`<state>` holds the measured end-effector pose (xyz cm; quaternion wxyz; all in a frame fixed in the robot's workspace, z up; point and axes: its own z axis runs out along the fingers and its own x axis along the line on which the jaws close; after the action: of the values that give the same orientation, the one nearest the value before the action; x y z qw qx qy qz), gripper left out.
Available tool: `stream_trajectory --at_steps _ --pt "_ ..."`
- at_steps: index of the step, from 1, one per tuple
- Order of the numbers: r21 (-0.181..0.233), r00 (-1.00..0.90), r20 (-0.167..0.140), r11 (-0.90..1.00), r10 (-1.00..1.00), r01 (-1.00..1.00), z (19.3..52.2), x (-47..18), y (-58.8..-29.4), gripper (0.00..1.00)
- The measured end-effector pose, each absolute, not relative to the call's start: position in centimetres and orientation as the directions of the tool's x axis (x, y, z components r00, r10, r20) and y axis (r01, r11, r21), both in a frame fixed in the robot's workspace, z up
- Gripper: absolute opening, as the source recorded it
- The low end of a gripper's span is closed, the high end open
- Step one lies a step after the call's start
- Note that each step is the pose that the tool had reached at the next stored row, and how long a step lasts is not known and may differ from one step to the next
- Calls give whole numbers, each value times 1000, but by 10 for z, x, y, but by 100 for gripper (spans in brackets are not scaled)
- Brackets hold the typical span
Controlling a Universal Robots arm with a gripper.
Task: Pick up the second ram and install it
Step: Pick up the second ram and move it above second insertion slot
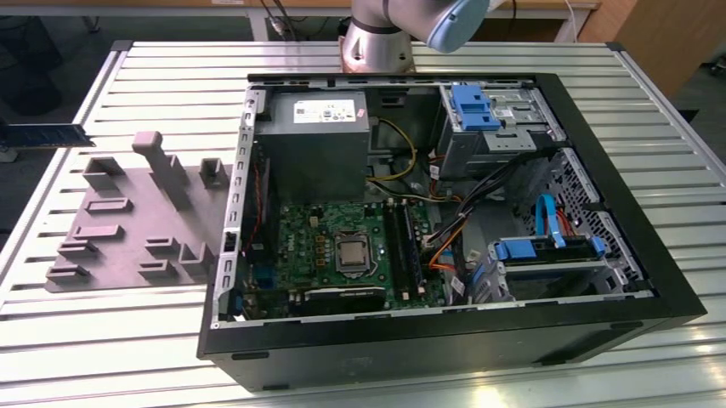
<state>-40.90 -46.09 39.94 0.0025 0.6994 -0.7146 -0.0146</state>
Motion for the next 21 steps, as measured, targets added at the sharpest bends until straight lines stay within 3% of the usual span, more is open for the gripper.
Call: stream_trajectory --at_steps 21 --pt "24 -22 -17 21 -1000 -999 399 -400 -461 14"
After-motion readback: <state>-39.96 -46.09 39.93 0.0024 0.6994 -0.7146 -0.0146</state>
